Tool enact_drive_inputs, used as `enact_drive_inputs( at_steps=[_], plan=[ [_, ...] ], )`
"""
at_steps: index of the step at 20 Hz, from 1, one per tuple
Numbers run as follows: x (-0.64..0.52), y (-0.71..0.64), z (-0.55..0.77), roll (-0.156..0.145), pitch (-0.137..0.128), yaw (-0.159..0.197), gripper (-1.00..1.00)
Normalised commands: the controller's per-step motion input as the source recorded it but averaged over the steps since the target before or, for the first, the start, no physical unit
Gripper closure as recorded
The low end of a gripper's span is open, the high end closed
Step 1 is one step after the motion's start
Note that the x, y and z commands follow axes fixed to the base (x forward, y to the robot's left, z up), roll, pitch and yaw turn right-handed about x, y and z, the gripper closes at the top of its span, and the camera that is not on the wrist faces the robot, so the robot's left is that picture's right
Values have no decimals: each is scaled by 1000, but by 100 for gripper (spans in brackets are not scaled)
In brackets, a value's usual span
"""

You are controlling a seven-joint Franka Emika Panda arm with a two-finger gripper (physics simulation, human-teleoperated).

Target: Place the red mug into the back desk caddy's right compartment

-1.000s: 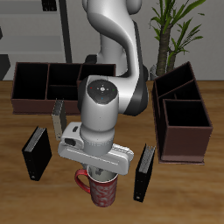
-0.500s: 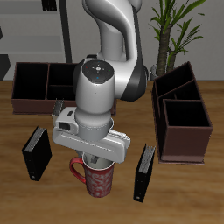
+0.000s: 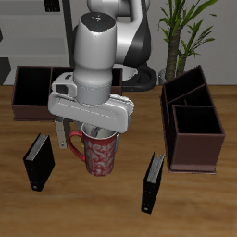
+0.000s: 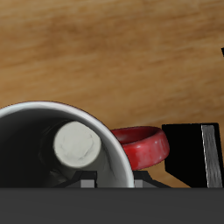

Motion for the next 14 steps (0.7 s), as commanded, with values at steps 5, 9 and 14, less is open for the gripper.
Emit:
enact_drive_inputs(
  at_steps=[5,9,14],
  plan=[
    [-495,-83,580,5,-37,24,100],
    [-513,-26,448,7,-8,5,100],
    [-581,84,332,-18,-23,28,100]
  ],
)
